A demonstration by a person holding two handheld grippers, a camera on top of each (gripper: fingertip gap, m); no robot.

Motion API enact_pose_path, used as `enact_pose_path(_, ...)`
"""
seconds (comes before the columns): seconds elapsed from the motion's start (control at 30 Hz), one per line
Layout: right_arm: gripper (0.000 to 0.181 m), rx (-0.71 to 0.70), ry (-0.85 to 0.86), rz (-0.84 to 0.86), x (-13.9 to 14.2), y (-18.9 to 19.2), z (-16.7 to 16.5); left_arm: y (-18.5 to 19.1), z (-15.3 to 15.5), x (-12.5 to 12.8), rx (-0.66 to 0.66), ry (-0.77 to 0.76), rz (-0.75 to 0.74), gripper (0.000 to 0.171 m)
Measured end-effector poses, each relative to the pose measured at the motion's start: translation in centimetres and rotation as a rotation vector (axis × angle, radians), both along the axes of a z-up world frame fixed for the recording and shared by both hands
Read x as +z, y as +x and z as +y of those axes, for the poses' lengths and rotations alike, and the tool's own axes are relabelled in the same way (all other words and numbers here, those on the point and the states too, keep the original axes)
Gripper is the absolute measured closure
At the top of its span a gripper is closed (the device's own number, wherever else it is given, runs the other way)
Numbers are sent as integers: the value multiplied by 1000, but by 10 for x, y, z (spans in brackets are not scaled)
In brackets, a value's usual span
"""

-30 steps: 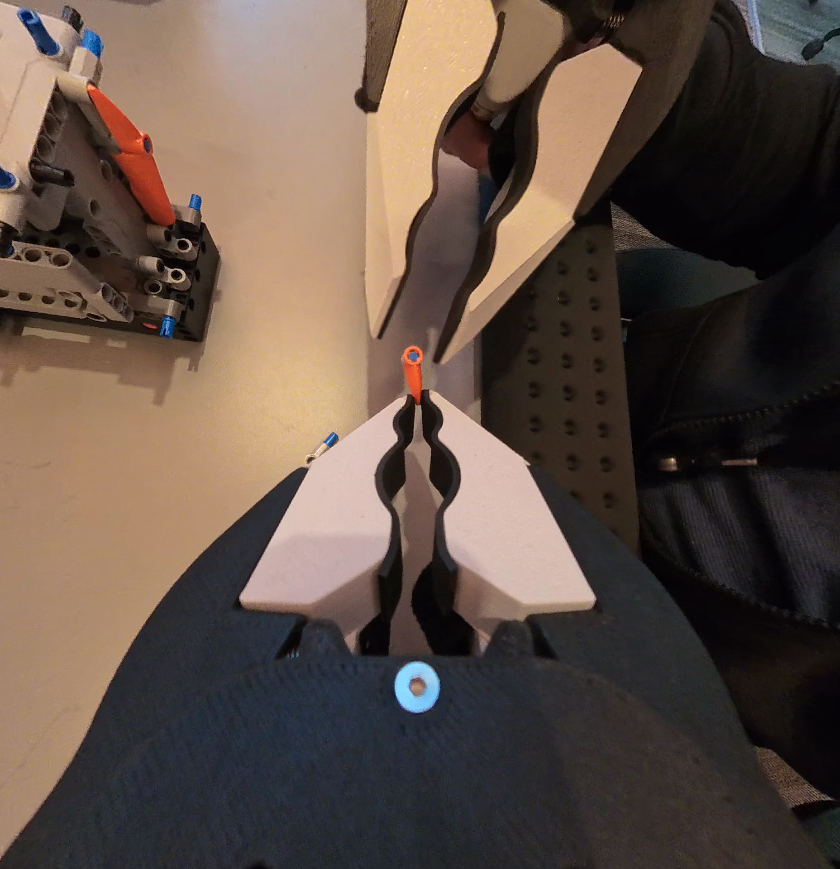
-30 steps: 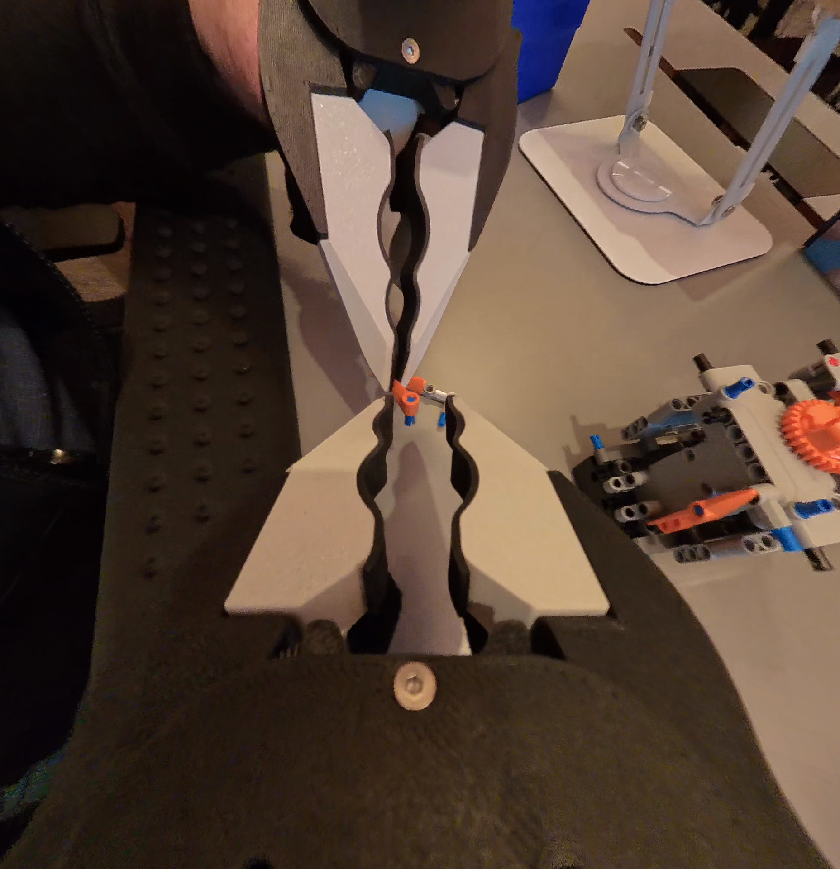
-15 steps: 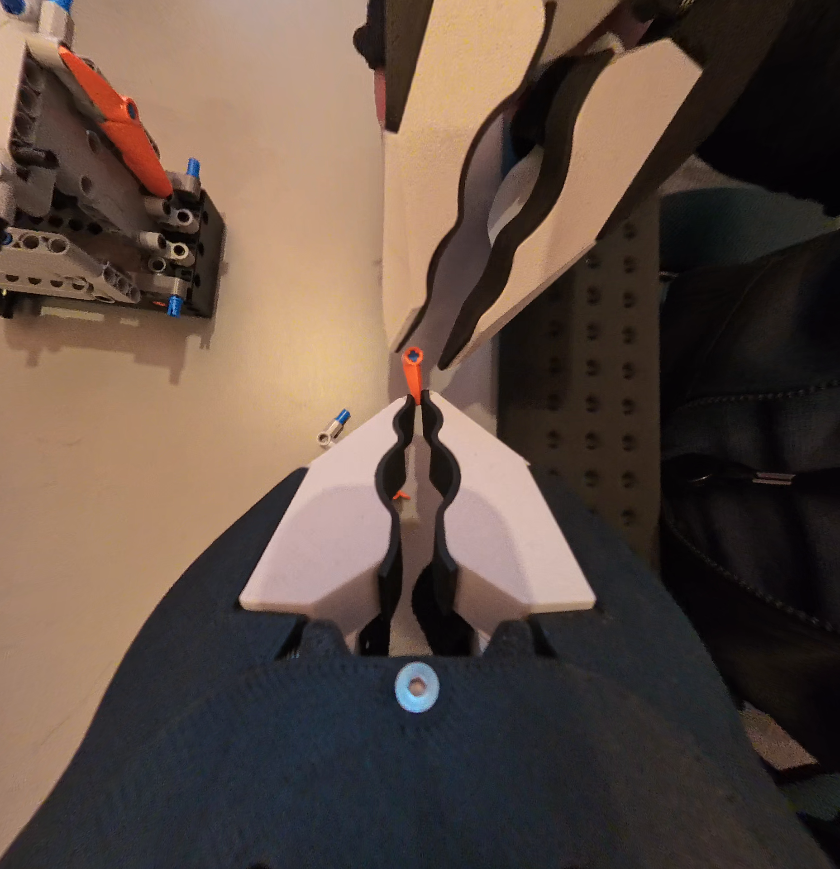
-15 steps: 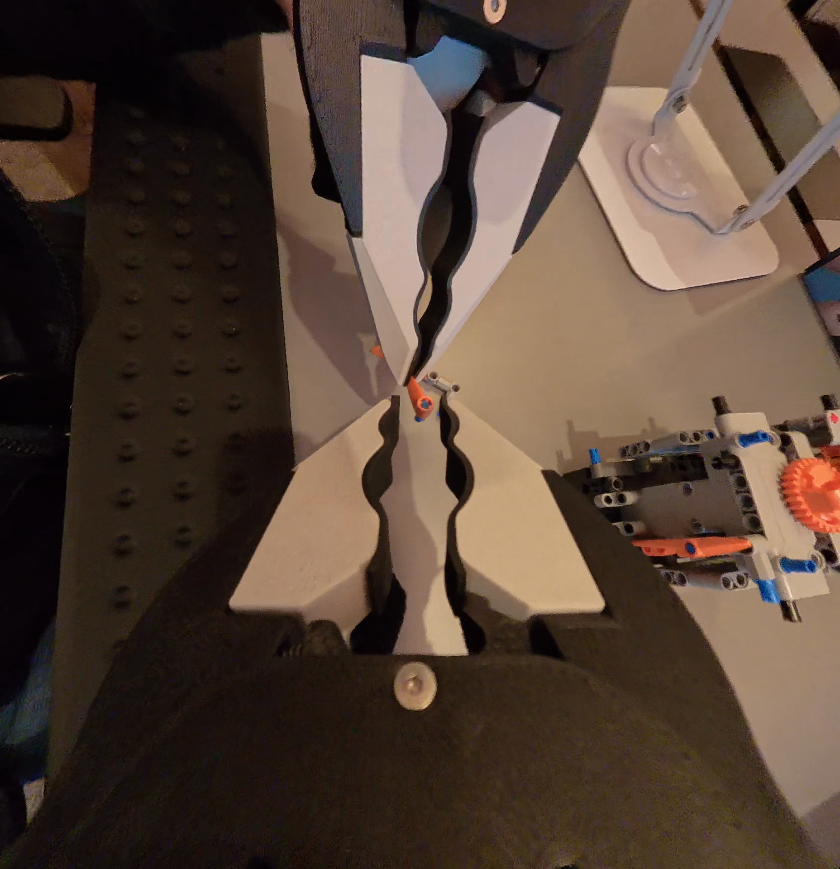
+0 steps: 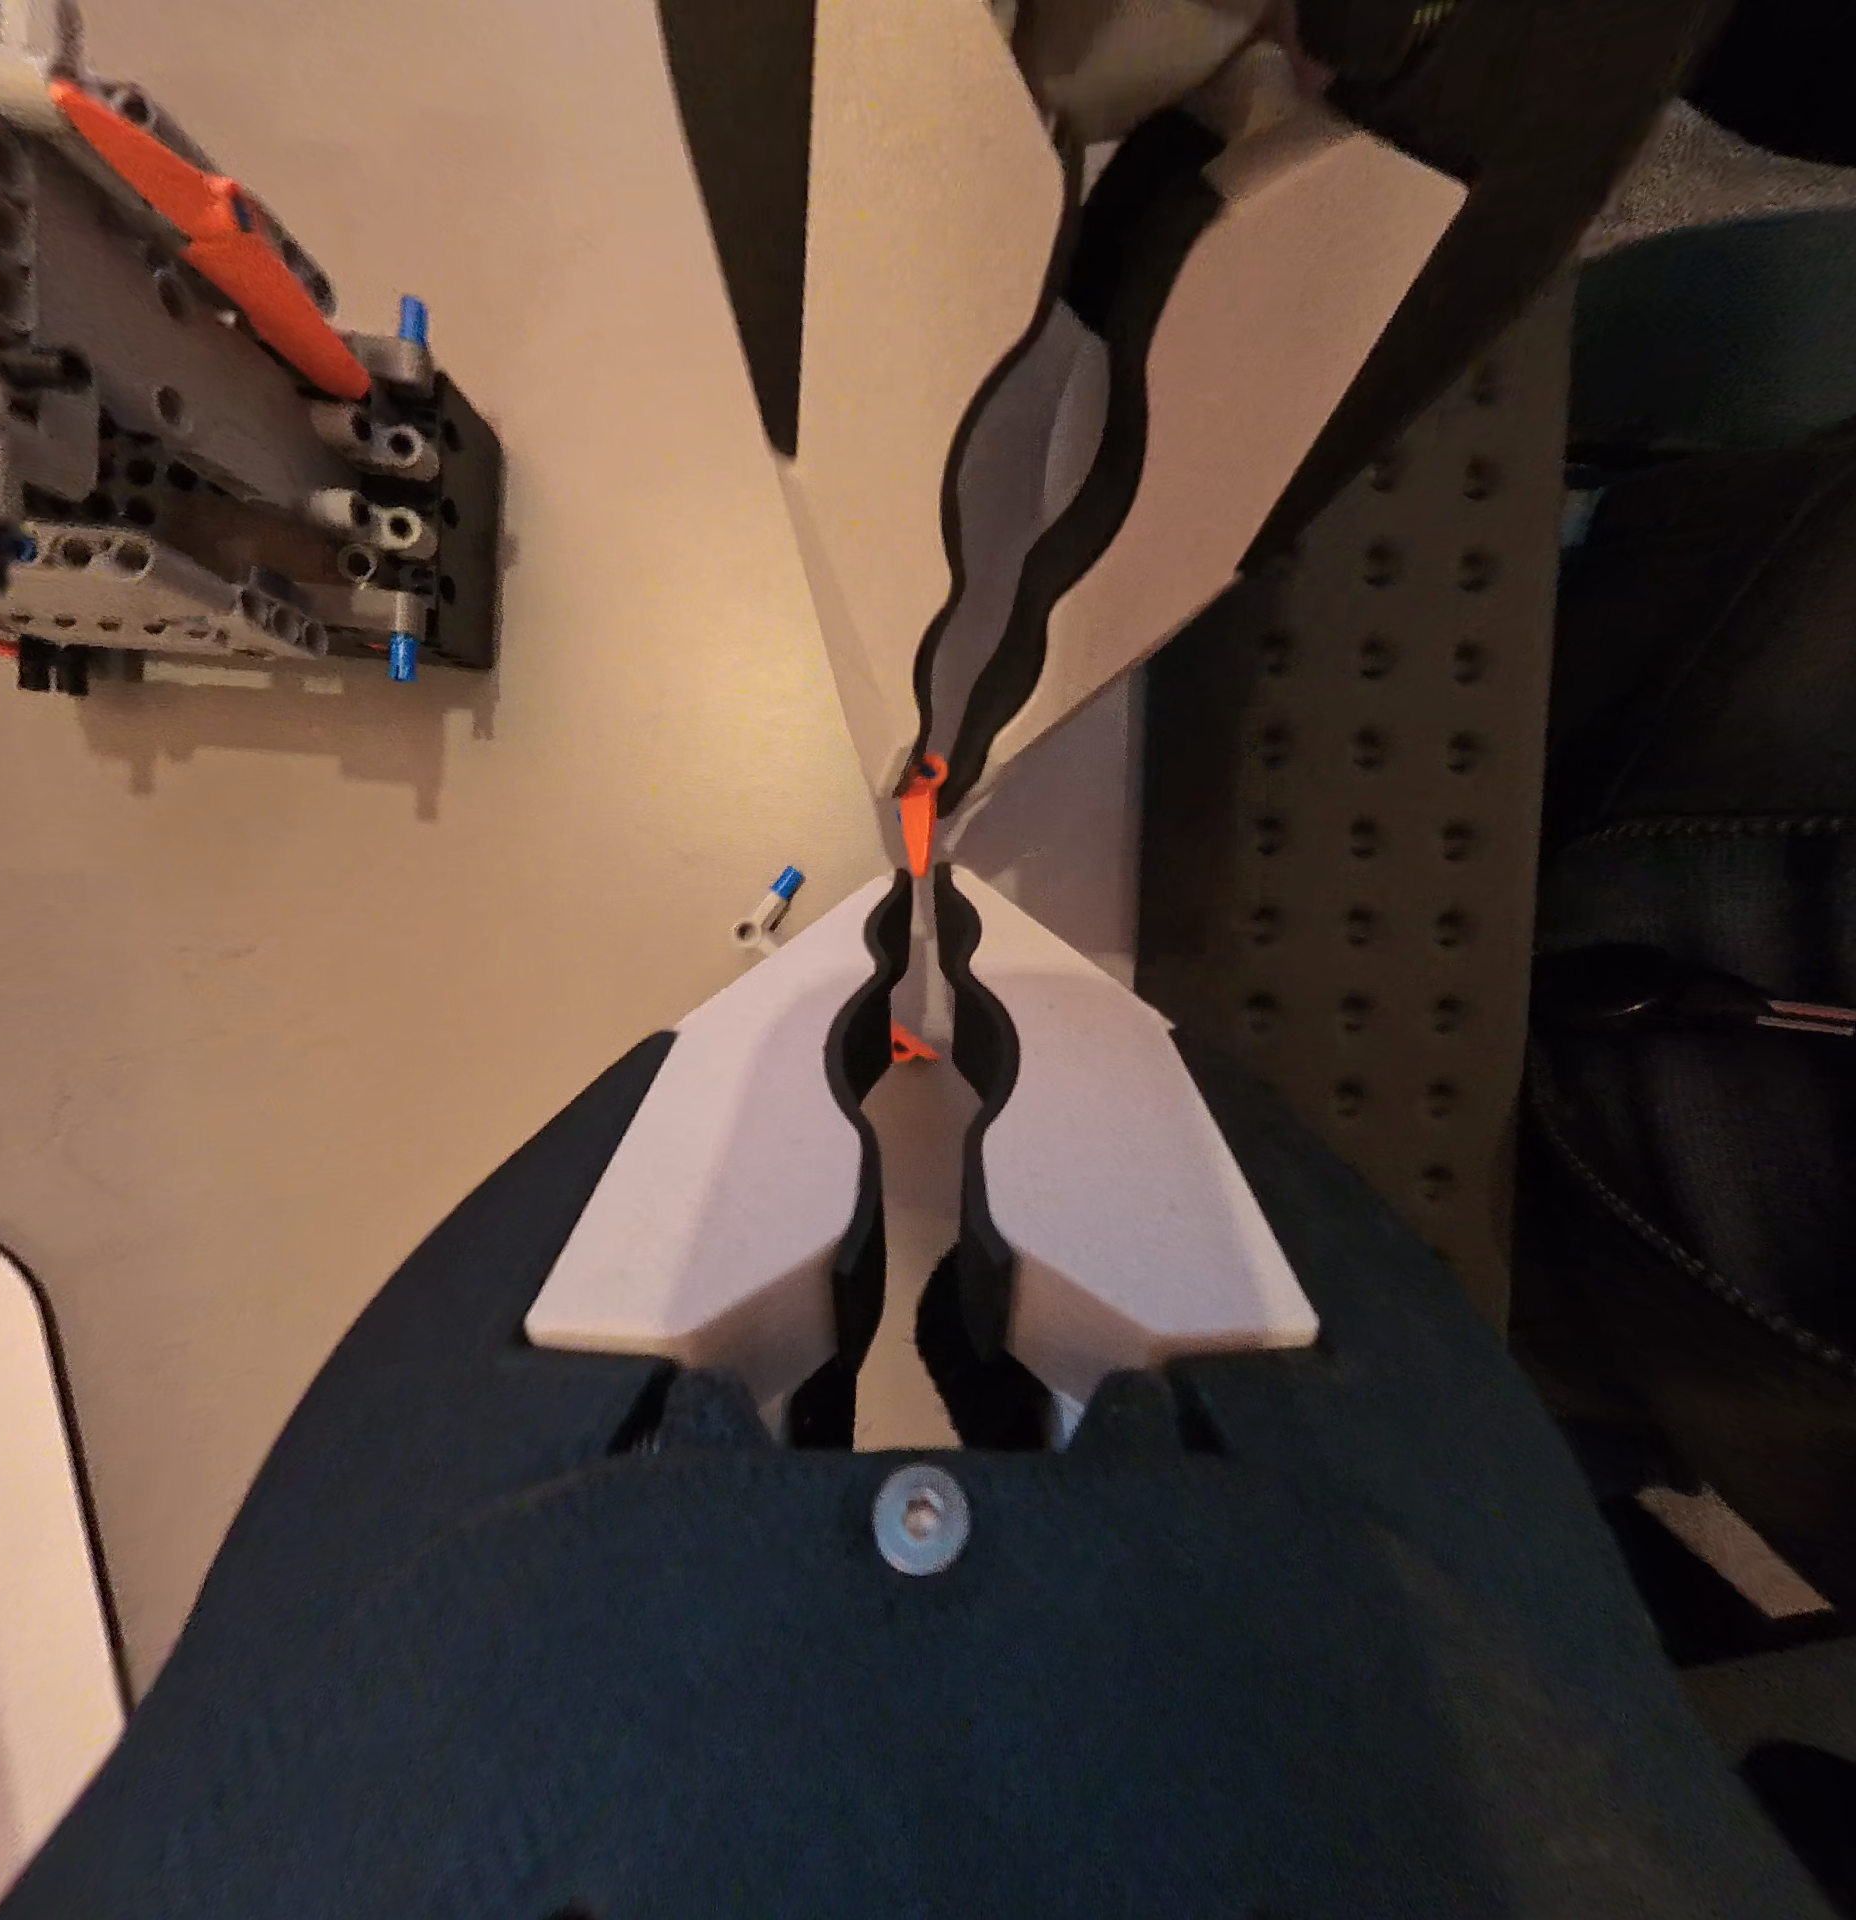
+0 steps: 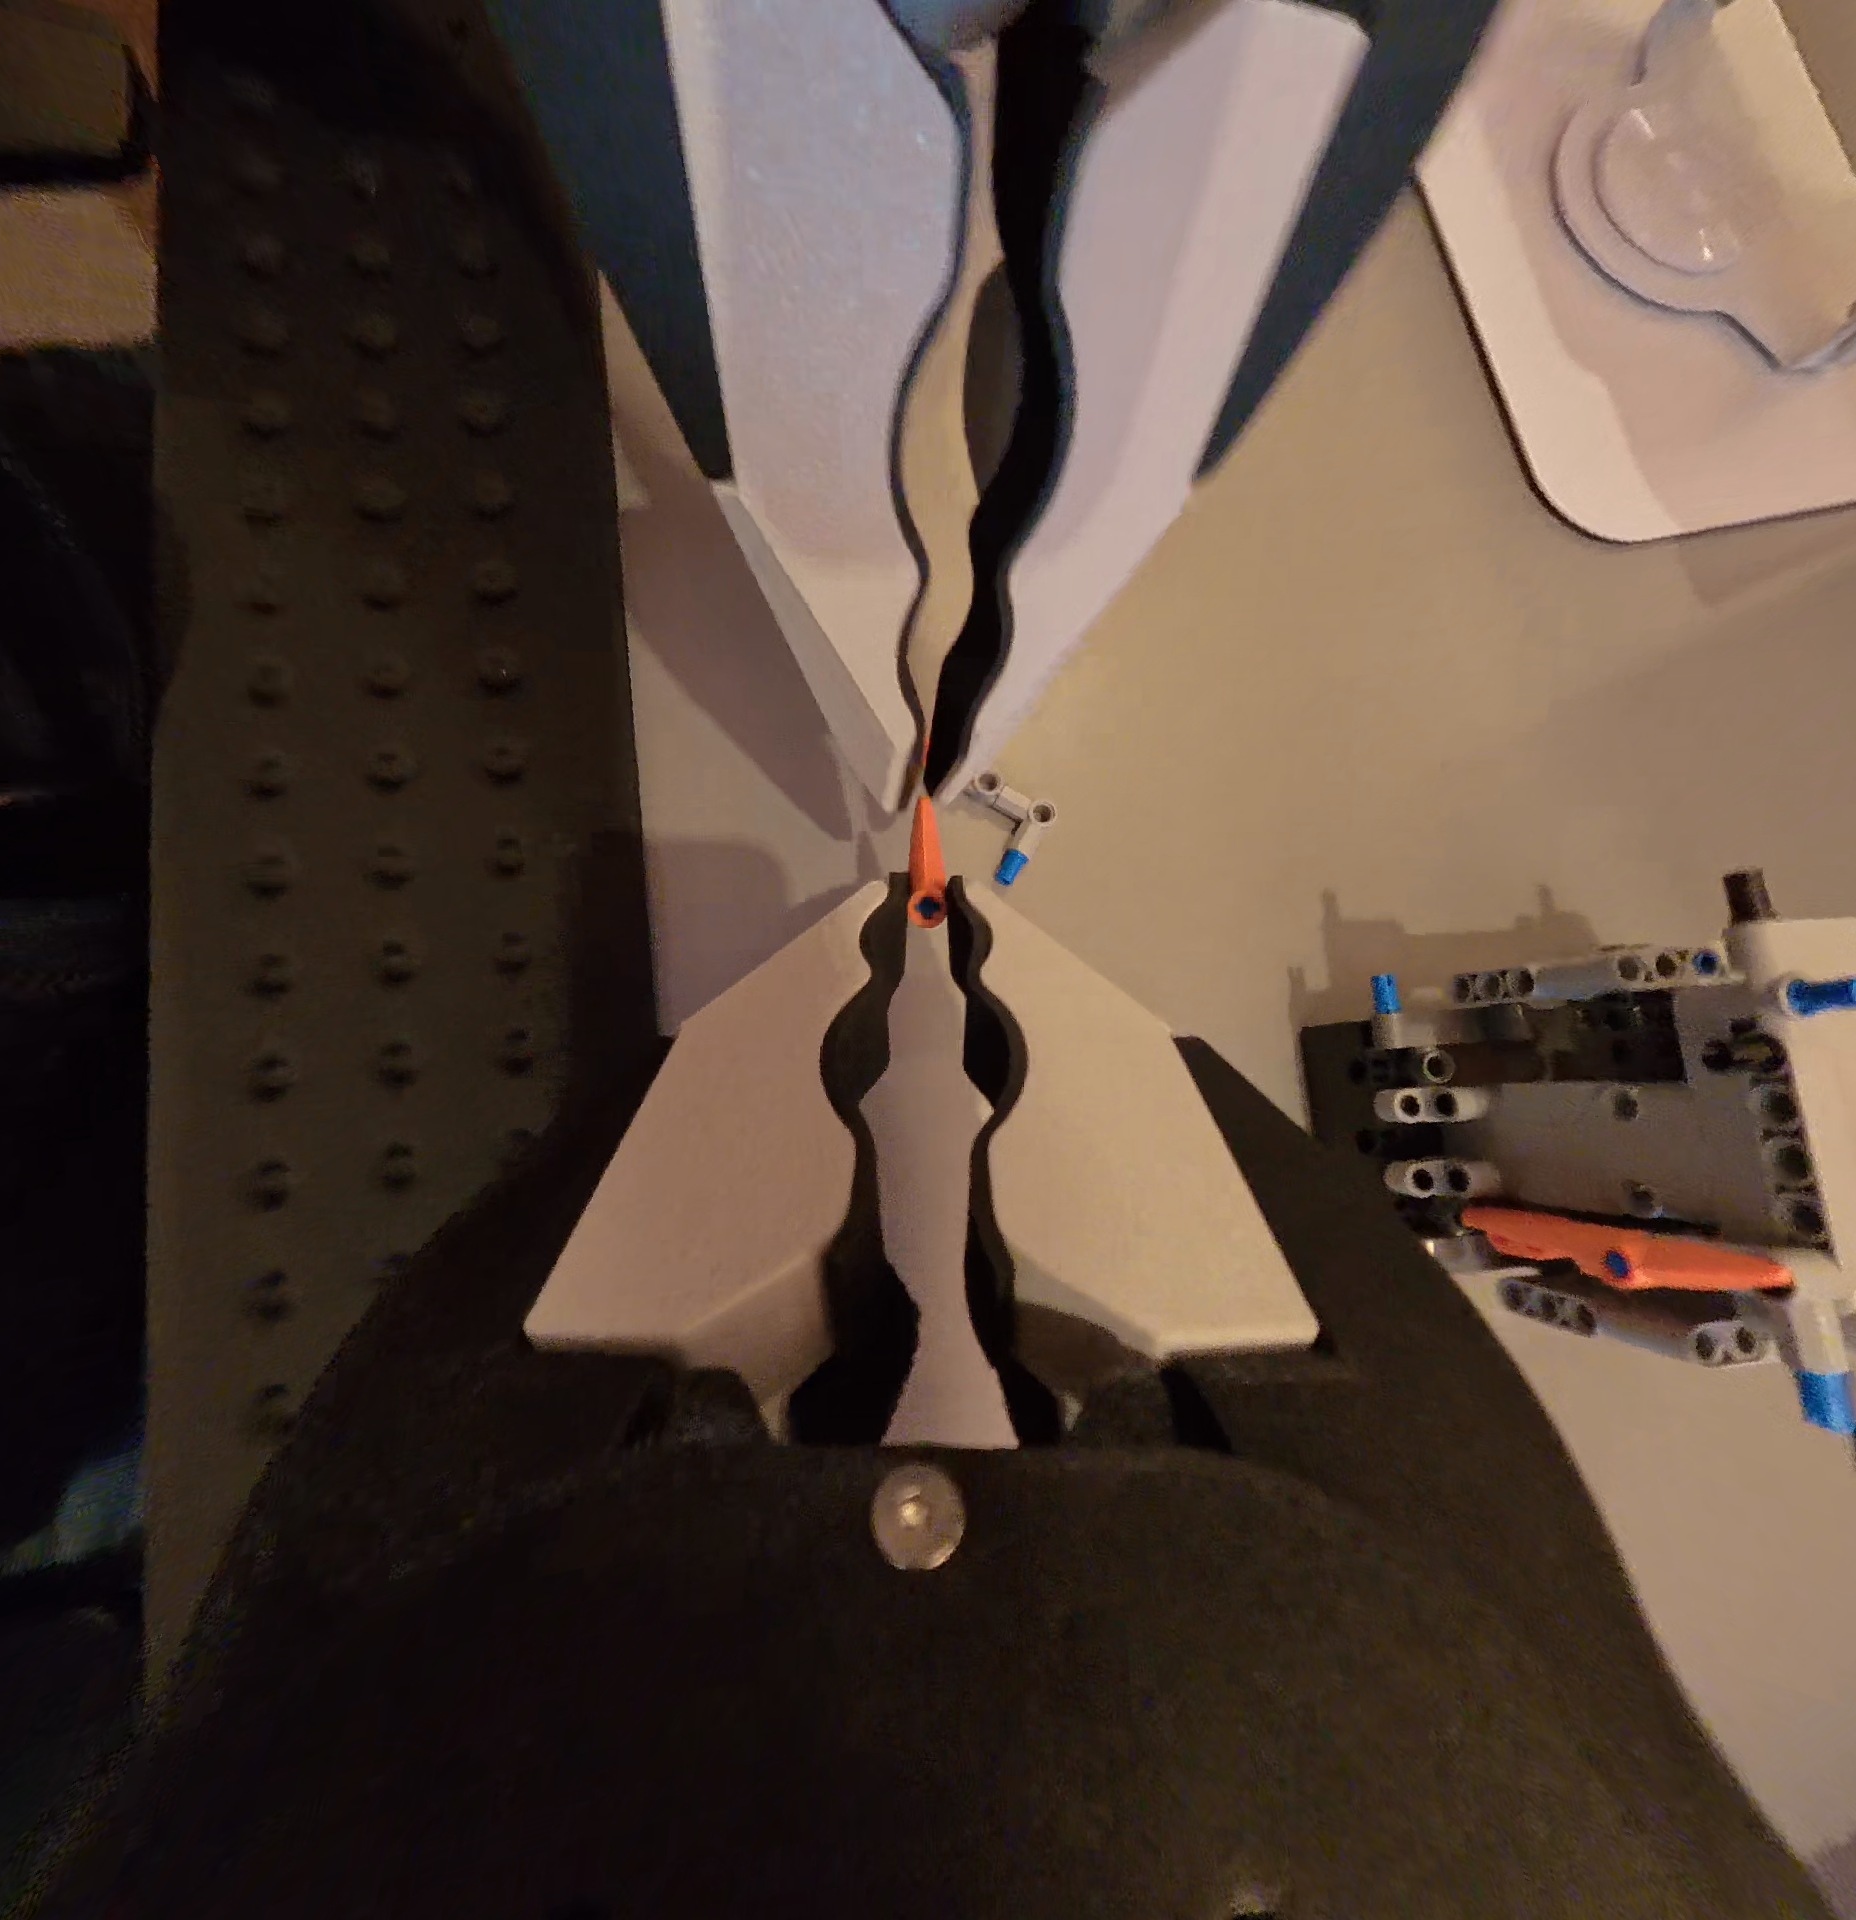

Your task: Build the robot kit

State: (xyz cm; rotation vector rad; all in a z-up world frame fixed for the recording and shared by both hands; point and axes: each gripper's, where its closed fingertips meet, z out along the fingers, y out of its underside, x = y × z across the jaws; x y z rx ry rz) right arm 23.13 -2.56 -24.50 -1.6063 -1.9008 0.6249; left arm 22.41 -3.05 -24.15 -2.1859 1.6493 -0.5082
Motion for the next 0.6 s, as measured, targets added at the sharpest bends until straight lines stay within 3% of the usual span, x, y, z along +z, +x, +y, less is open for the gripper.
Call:
enact_pose_path(0.13, 176, -97, -135, 83, 0, 6, 9, -25, 7, -2, 143, -60, -26, 155)
enact_pose_path(0.33, 176, -189, -212, 121, -5, 12, 23, -34, 6, -37, 303, -238, -34, 137)
enact_pose_path(0.4, 176, -188, -220, 134, -4, 12, 23, -31, 5, -47, 322, -254, -20, 140)
enact_pose_path(0.5, 176, -193, -239, 135, -6, 12, 23, -27, 10, -53, 362, -233, -29, 163)
enact_pose_path(0.6, 176, -200, -267, 146, -6, 12, 24, -26, 13, -53, 387, -222, -61, 166)
